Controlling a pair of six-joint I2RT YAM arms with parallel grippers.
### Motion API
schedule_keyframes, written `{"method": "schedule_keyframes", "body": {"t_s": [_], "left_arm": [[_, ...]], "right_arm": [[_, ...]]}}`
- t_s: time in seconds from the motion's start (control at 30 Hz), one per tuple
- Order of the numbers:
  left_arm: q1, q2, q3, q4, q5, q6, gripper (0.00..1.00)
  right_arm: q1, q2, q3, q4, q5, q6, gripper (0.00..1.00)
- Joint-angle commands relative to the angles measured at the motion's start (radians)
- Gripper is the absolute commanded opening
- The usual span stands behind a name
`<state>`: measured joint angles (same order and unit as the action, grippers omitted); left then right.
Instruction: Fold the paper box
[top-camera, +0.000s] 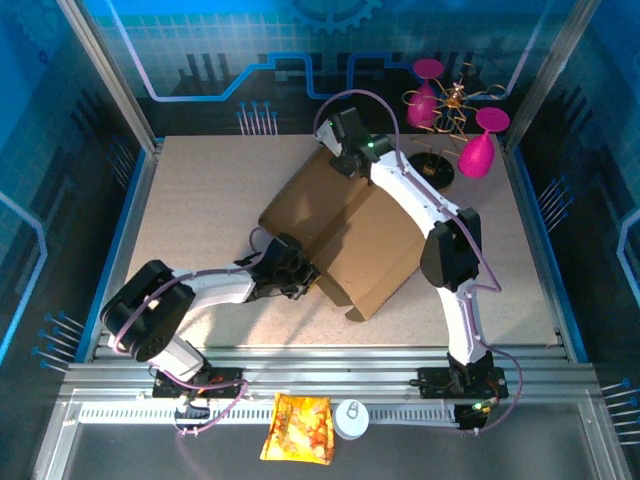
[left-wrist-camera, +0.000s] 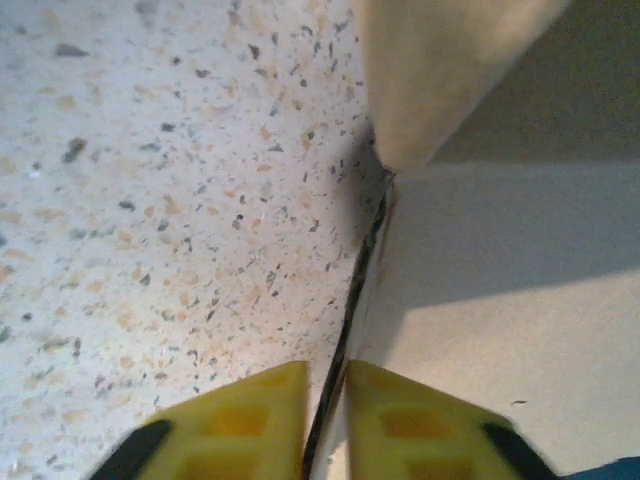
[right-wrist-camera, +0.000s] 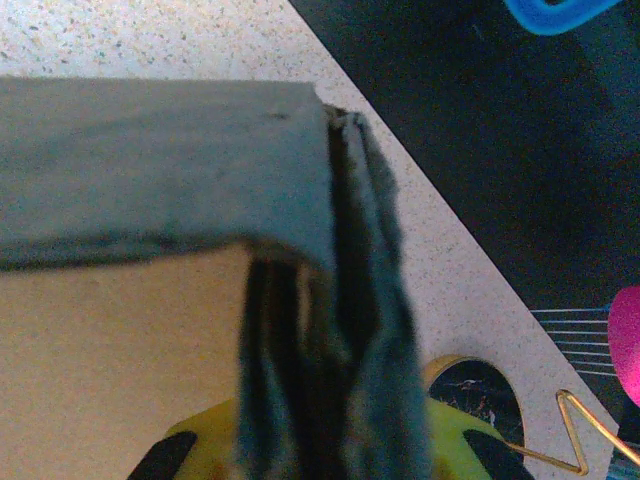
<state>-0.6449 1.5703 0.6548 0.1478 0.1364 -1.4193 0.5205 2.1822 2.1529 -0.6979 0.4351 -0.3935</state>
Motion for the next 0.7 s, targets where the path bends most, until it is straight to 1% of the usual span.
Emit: {"method": "schedule_keyframes", "body": {"t_s": [0.0, 0.03, 0.07, 0.1, 0.17, 0.2, 0.27, 0.33, 0.37, 0.43, 0.5, 0.57, 0.6, 0.67], "left_arm": [[-0.004, 0.019, 0.041, 0.017, -0.002, -0.034, 0.03], [-0.005, 0.002, 0.045, 0.01, -0.021, -0.057, 0.0], [-0.002, -0.017, 0.05, -0.002, -0.039, -0.081, 0.0], [0.0, -0.033, 0.055, -0.016, -0.048, -0.106, 0.0], [0.006, -0.065, 0.066, -0.041, -0.061, -0.165, 0.0], [0.008, -0.075, 0.071, -0.054, -0.062, -0.187, 0.0], [0.014, -0.094, 0.073, -0.073, -0.062, -0.228, 0.0], [0.02, -0.116, 0.053, -0.052, -0.075, -0.281, 0.0], [0.024, -0.123, 0.042, -0.034, -0.08, -0.301, 0.0], [0.031, -0.143, 0.022, -0.005, -0.092, -0.345, 0.0], [0.039, -0.165, 0.014, 0.005, -0.102, -0.361, 0.0], [0.051, -0.179, 0.01, 0.006, -0.097, -0.372, 0.0], [0.054, -0.184, 0.005, 0.012, -0.092, -0.381, 0.0], [0.055, -0.19, -0.009, 0.03, -0.085, -0.403, 0.0]], "right_arm": [[-0.001, 0.014, 0.033, -0.026, -0.013, 0.024, 0.0], [0.003, 0.01, 0.034, -0.024, -0.012, 0.03, 0.0], [0.006, 0.007, 0.037, -0.024, -0.01, 0.04, 0.02], [0.009, 0.004, 0.044, -0.027, -0.006, 0.056, 0.12], [0.018, -0.007, 0.068, -0.041, -0.021, 0.101, 0.43], [0.025, -0.014, 0.082, -0.049, -0.033, 0.123, 0.52], [0.046, -0.024, 0.134, -0.073, -0.057, 0.159, 0.64], [0.071, -0.031, 0.19, -0.094, -0.068, 0.189, 0.71], [0.081, -0.034, 0.218, -0.106, -0.075, 0.211, 0.73], [0.101, -0.037, 0.284, -0.151, -0.086, 0.276, 0.74], [0.108, -0.051, 0.317, -0.205, -0.074, 0.359, 0.73], [0.094, -0.1, 0.277, -0.248, -0.059, 0.474, 0.72], [0.077, -0.145, 0.219, -0.255, -0.065, 0.545, 0.72], [0.029, -0.254, 0.04, -0.213, -0.115, 0.668, 0.7]]}}
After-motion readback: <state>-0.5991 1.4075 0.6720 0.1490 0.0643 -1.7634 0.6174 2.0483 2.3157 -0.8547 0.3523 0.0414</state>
